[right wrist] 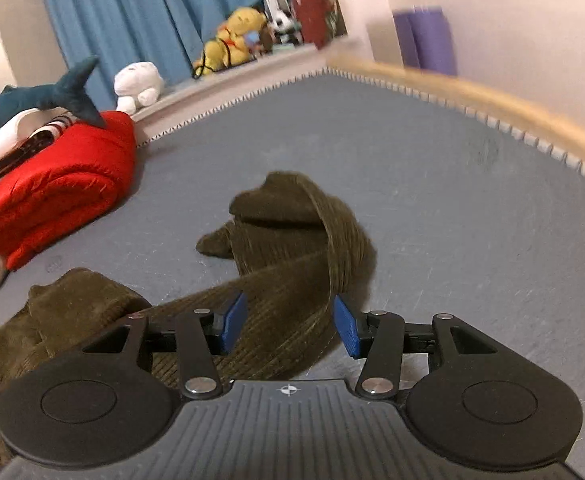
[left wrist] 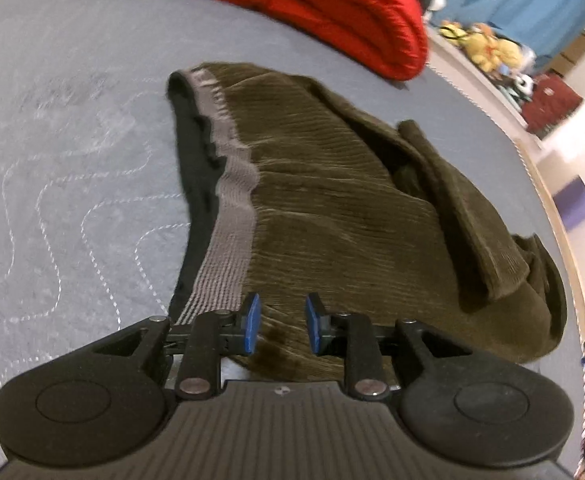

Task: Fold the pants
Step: 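Grasp the waistband with the left tool while the right tool grasps a pant leg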

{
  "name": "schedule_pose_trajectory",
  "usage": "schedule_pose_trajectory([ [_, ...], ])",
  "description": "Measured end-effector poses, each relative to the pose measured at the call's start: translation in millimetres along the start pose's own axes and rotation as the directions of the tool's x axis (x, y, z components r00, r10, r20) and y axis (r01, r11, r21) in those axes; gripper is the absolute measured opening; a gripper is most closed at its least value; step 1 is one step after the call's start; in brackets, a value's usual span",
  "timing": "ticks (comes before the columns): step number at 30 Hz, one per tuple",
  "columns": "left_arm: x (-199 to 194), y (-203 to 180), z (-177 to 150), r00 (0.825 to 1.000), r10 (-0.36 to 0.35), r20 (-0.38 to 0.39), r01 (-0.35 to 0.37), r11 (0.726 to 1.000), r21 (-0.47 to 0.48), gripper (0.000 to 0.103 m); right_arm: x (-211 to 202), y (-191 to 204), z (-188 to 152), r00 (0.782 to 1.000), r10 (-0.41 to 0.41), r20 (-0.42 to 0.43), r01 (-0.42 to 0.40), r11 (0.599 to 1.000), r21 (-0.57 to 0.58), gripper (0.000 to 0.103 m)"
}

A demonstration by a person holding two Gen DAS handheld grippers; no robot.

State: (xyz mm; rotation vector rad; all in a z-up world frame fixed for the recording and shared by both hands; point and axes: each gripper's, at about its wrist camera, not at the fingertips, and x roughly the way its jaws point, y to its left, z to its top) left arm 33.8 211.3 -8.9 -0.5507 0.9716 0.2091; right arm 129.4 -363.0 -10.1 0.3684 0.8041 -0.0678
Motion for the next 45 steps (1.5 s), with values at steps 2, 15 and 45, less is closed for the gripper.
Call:
schedule_pose_trajectory([
  [2,1,5,0,0.999,0.029,-0.016,-0.029,0.999,-0.04,0.041,16,-3,-3,0.999,-0.035,-0.009,0.035,0.999,-0.019,0.052],
  [15,42,23,-24,0.982,-0.019,-0.186,-0.02,0.979,-0.205,0.053,91,-33,-10,0.998,-0.027,-0.06,0.029,0.999,0.041,0.057],
  [45,-31,-2,-29,0.997,0.04,0.064,-0.039,0.999,-0.017,0.009,61,-3,-10,0.999,-0.04,-0.016,0.037,0.986,-0.163,0.008],
])
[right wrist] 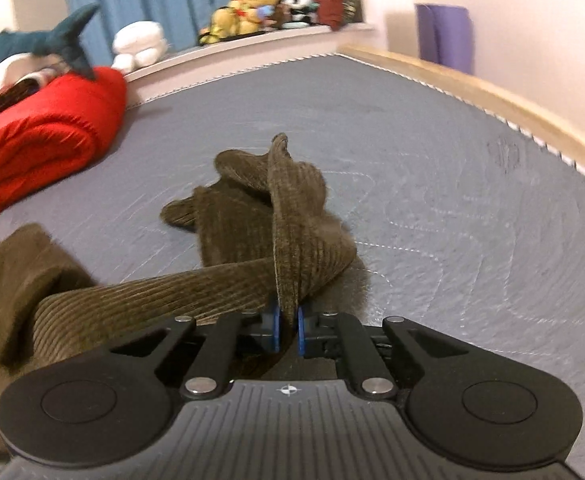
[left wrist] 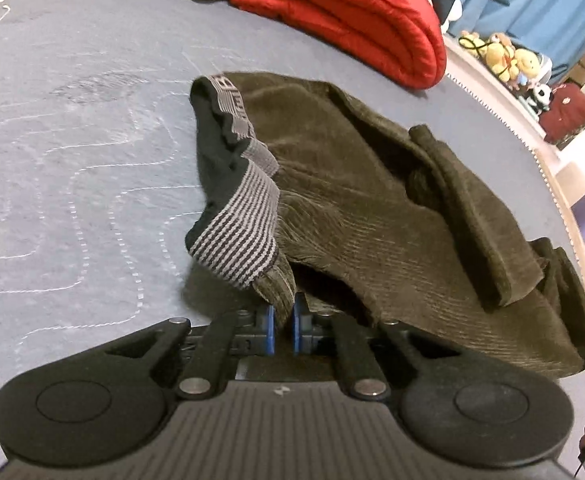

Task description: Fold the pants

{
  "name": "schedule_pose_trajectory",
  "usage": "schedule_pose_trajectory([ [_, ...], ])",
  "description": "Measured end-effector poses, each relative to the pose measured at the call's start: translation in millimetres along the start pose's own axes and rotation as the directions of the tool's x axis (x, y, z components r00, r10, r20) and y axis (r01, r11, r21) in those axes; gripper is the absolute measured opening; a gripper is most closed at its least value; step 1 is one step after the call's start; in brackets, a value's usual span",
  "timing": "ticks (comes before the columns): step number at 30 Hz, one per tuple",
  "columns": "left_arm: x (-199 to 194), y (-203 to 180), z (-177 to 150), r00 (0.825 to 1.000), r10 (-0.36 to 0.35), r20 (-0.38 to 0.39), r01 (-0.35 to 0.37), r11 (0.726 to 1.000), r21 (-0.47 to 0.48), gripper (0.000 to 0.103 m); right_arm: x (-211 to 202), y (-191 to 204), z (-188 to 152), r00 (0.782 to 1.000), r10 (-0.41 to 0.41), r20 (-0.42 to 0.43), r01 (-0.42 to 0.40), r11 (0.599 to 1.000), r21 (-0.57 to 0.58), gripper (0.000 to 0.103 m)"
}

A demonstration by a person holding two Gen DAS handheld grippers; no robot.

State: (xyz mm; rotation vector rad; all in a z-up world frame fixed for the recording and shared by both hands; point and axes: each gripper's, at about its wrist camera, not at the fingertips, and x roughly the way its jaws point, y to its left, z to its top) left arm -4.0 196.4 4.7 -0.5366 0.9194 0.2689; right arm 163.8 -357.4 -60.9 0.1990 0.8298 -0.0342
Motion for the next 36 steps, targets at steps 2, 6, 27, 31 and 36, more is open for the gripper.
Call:
schedule_pose_trajectory([
  [2,-14,7,-3,1.0,-0.018,0.008,0.018,1.0,-0.001,0.009,-17,3,-3,1.0,0.018,0.001,-0.018,0.999,-0.049,0.007],
  [6,-46,17,-15,0.999,-0.04,0.026,0.04,0.999,-0.014,0.008,-52,7,-11,0.998,0.055,-0.019,-0.058,0.987,-0.148,0.007],
  [27,-63,31,-24,0.983,0.141,-0.118,-0.155,0.981,-0.12,0.027,-106,-7,-16,0.941,0.138,-0.309,-0.232,0.928,-0.292,0.05],
  [31,-63,25,-29,0.978,0.155,-0.137,-0.175,0.974,-0.141,0.056,-119,-2,-1,0.97,0.148,-0.193,-0.197,0.945,-0.262,0.05],
  [36,-74,10,-47,0.984,0.128,-0.123,-0.139,0.986,-0.088,0.085,-119,6,4,0.987,0.135,-0.089,-0.155,0.945,-0.287,0.05],
])
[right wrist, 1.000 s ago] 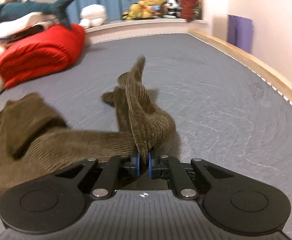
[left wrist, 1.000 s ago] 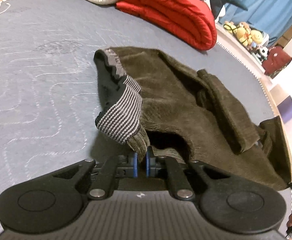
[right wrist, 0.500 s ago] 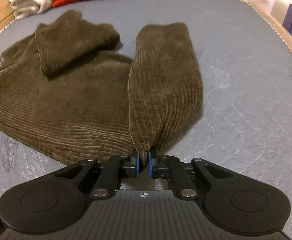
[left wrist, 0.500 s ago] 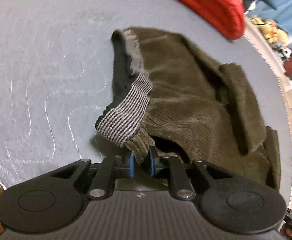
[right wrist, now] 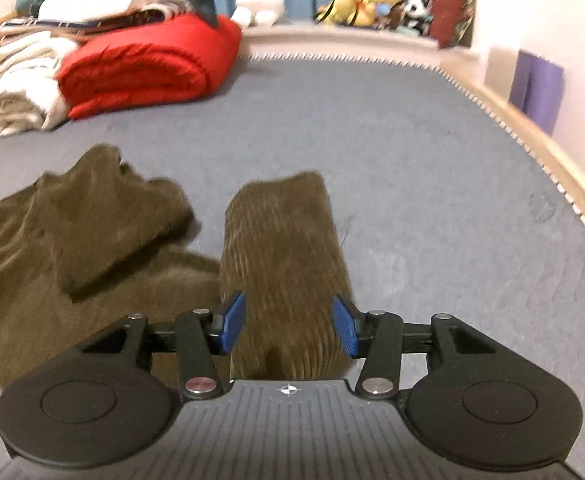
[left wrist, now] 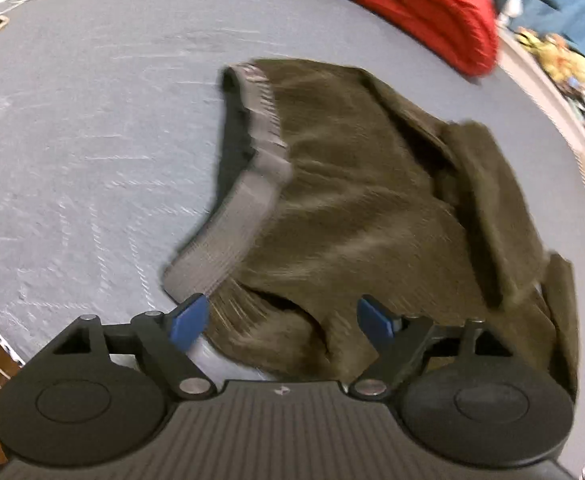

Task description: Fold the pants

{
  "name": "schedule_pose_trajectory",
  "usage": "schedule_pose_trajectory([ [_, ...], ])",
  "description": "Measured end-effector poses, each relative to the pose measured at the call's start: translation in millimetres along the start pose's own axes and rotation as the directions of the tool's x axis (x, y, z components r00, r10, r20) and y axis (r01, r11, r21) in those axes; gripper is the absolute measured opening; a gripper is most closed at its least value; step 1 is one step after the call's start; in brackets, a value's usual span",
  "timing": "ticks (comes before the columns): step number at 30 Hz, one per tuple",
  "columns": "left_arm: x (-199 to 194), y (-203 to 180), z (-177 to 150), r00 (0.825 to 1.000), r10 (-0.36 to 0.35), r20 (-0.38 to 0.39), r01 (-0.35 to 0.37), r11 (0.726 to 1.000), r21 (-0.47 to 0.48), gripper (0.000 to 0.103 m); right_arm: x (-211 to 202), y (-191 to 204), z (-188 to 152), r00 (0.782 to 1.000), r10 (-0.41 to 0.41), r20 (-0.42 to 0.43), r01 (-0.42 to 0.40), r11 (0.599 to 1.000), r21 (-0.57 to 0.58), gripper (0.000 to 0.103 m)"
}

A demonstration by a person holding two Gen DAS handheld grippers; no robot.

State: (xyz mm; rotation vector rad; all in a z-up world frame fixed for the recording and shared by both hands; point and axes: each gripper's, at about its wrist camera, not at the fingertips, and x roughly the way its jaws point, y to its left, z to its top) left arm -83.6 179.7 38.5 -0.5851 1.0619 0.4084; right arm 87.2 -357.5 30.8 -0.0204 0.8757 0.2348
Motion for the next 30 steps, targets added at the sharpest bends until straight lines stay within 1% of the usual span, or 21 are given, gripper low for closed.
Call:
schedule_pose_trajectory([
  [1,-2,-5,-6,1.0,0.0,0.005,0.0,1.0,0.019,0.085,4,0,0,1.0,-0.006,0.015,0.006,1.0,-0.007,0.05],
  [3,-5,-22,-17,0.999,0.014,0.053,-0.02,0.994,0.11,0.085,19,15,-2,0.999,-0.021,0.033,0.023,0.998,-0.059,0.053],
  [4,-5,-31,-21,0.998,-0.001,0.07,-0.01,0.987,0.16,0.085,35,29,-4,0.999,-0.03,0.034,0.033,0.995,-0.094,0.054],
  [6,-2,-43,-26,0.996,-0.059,0.062,0.045,0.979,0.199,0.085,60,51,-9,0.998,-0.063,0.017,0.065,0.978,-0.2,0.057],
  [8,2,-55,-27,0.993,-0.108,0.047,0.094,0.967,0.238,0.085,80,71,-15,0.995,-0.101,0.0,0.095,0.943,-0.318,0.057],
  [9,4,-63,-28,0.991,-0.119,0.053,0.101,0.958,0.27,0.085,88,78,-18,0.993,-0.116,-0.001,0.108,0.928,-0.358,0.057],
  [11,12,-83,-33,0.99,-0.113,0.081,0.079,0.939,0.336,0.085,106,87,-23,0.986,-0.163,-0.031,0.137,0.905,-0.402,0.05],
  [12,16,-92,-34,0.99,-0.108,0.095,0.066,0.93,0.361,0.085,113,89,-25,0.981,-0.186,-0.051,0.149,0.898,-0.413,0.034],
  [13,19,-101,-34,0.988,-0.109,0.112,0.058,0.92,0.386,0.085,116,88,-26,0.978,-0.201,-0.055,0.16,0.894,-0.418,0.027],
  [14,21,-109,-36,0.986,-0.112,0.126,0.052,0.912,0.408,0.085,115,83,-25,0.979,-0.198,-0.05,0.162,0.902,-0.4,0.016],
  [15,24,-119,-38,0.983,-0.116,0.144,0.041,0.897,0.441,0.085,111,76,-21,0.982,-0.185,-0.046,0.156,0.92,-0.358,0.011],
  [18,31,-142,-49,0.968,-0.121,0.222,-0.012,0.856,0.517,0.085,87,43,-10,0.983,-0.181,-0.019,0.175,0.969,-0.177,0.009],
  [20,41,-152,-52,0.967,-0.104,0.233,-0.044,0.832,0.553,0.085,68,16,-10,0.977,-0.211,-0.012,0.209,0.975,-0.075,0.008],
  [21,45,-156,-52,0.969,-0.106,0.222,-0.037,0.83,0.556,0.085,61,4,-13,0.973,-0.229,-0.021,0.228,0.973,-0.034,0.008],
  [22,49,-158,-50,0.97,-0.12,0.213,-0.02,0.83,0.558,0.085,55,-9,-18,0.969,-0.244,-0.047,0.245,0.97,0.005,0.008],
  [24,55,-162,-48,0.972,-0.12,0.202,-0.017,0.822,0.569,0.085,49,-36,-32,0.957,-0.25,-0.146,0.263,0.962,0.074,0.008],
  [26,59,-164,-48,0.974,-0.122,0.189,-0.007,0.822,0.569,0.085,51,-55,-54,0.938,-0.204,-0.281,0.242,0.964,0.107,0.009],
  [27,61,-165,-47,0.976,-0.127,0.179,0.004,0.825,0.566,0.085,53,-61,-64,0.928,-0.183,-0.323,0.23,0.967,0.113,0.01],
  [28,62,-167,-46,0.977,-0.129,0.17,0.011,0.826,0.564,0.085,54,-65,-73,0.92,-0.167,-0.354,0.219,0.969,0.115,0.013],
  [29,64,-168,-45,0.978,-0.127,0.165,0.012,0.826,0.564,0.086,54,-68,-79,0.914,-0.157,-0.374,0.209,0.973,0.102,0.02],
  [30,65,-169,-45,0.979,-0.124,0.163,0.011,0.826,0.564,0.086,52,-69,-80,0.915,-0.153,-0.374,0.198,0.977,0.083,0.027],
])
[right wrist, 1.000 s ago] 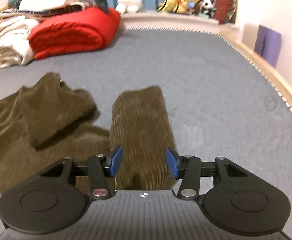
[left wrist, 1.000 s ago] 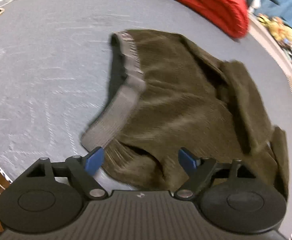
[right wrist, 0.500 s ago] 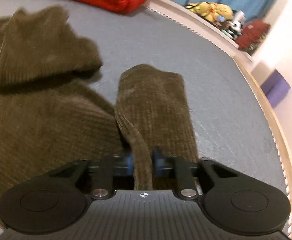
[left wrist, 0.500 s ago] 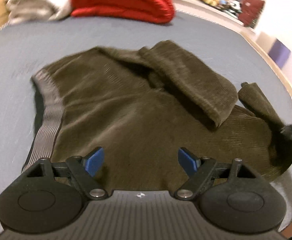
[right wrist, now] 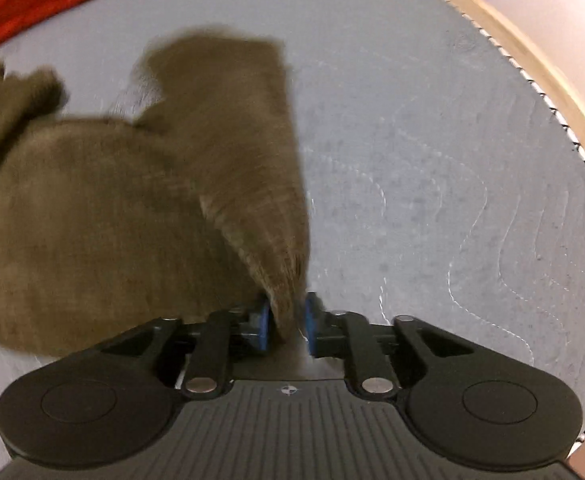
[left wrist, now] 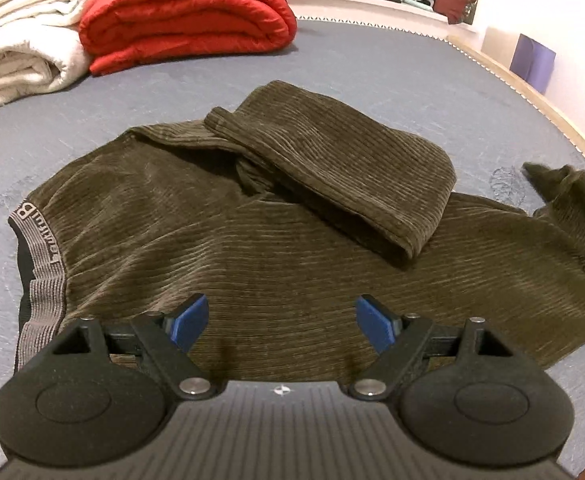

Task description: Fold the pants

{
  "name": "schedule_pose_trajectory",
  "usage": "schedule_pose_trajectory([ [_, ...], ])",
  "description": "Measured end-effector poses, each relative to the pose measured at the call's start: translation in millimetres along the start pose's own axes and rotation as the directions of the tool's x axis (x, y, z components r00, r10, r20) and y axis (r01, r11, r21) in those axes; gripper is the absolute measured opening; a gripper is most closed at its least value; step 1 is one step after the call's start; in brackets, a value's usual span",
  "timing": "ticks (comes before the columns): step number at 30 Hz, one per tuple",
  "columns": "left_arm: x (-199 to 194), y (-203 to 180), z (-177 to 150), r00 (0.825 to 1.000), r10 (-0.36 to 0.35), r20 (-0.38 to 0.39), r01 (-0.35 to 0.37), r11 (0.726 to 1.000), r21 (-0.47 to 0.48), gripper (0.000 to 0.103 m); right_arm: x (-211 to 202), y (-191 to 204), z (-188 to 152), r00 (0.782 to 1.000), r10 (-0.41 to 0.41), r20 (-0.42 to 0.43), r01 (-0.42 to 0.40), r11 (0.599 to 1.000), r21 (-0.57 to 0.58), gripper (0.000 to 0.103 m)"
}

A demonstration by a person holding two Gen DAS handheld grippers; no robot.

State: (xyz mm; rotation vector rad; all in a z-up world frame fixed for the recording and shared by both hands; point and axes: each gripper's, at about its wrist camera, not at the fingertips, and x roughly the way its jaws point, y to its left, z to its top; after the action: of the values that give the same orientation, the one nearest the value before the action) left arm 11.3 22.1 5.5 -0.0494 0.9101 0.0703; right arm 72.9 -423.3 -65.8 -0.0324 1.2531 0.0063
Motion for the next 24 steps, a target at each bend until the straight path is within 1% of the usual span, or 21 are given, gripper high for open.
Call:
schedule_pose_trajectory([
  [2,2,-1,0,1.0,-0.001,-0.005,0.001,1.0,-0.002,0.086,-12,-5,2,0.999,0.002,0.048,-0.002,1.0,-0.004,0.039],
  [4,5,-1,0,1.0,0.001,-0.01,-0.001,1.0,0.003,0.086,-30,-9,6,0.988,0.013,0.152,-0.014,1.0,0.005,0.046],
  [5,6,-1,0,1.0,0.004,-0.011,-0.004,1.0,0.004,0.086,-37,-11,9,0.977,0.009,0.212,-0.011,1.0,0.008,0.053],
  [6,7,-1,-1,1.0,0.009,-0.015,-0.009,1.0,0.005,0.086,-41,-12,11,0.965,-0.003,0.264,-0.002,1.0,0.019,0.062],
  [8,11,2,-2,0.999,0.016,-0.028,-0.016,1.0,0.003,0.086,-39,-11,17,0.94,-0.019,0.34,0.0,0.998,0.055,0.074],
  [9,13,3,-3,0.999,0.02,-0.033,-0.02,1.0,0.001,0.086,-35,-9,19,0.935,-0.007,0.354,-0.017,0.998,0.063,0.075],
  [11,16,7,-4,0.999,0.033,-0.039,-0.034,0.999,-0.004,0.086,-18,-2,24,0.932,0.01,0.363,-0.033,0.998,0.059,0.075],
  [13,17,12,-5,0.998,0.048,-0.042,-0.048,0.999,-0.007,0.086,-4,1,32,0.927,-0.011,0.374,-0.007,0.999,0.047,0.075],
  [15,18,17,-5,0.997,0.06,-0.044,-0.061,0.998,-0.015,0.086,8,0,41,0.923,-0.052,0.382,0.027,0.997,0.069,0.07],
  [16,18,20,-5,0.997,0.066,-0.045,-0.067,0.998,-0.02,0.086,11,-4,44,0.922,-0.057,0.384,0.021,0.995,0.097,0.064],
  [17,18,22,-5,0.996,0.07,-0.046,-0.071,0.997,-0.028,0.086,14,-11,47,0.921,-0.052,0.386,-0.001,0.991,0.135,0.047],
  [18,17,25,-5,0.996,0.073,-0.046,-0.074,0.997,-0.035,0.086,17,-13,51,0.921,-0.042,0.388,-0.027,0.985,0.171,0.022],
  [19,17,27,-4,0.996,0.074,-0.045,-0.076,0.996,-0.042,0.086,15,-20,51,0.918,-0.038,0.394,-0.049,0.976,0.21,0.012],
  [20,16,29,-4,0.996,0.075,-0.043,-0.077,0.996,-0.047,0.086,13,-26,51,0.912,-0.058,0.407,-0.051,0.966,0.253,0.009],
  [22,14,30,-3,0.997,0.072,-0.039,-0.074,0.996,-0.053,0.086,4,-42,46,0.896,-0.13,0.424,-0.032,0.935,0.353,0.008],
  [23,13,30,-2,0.997,0.068,-0.037,-0.07,0.996,-0.053,0.086,0,-53,43,0.894,-0.164,0.418,-0.032,0.906,0.422,0.008],
  [24,13,29,-2,0.997,0.065,-0.036,-0.066,0.996,-0.052,0.086,-4,-63,38,0.897,-0.201,0.394,-0.019,0.873,0.488,0.008],
])
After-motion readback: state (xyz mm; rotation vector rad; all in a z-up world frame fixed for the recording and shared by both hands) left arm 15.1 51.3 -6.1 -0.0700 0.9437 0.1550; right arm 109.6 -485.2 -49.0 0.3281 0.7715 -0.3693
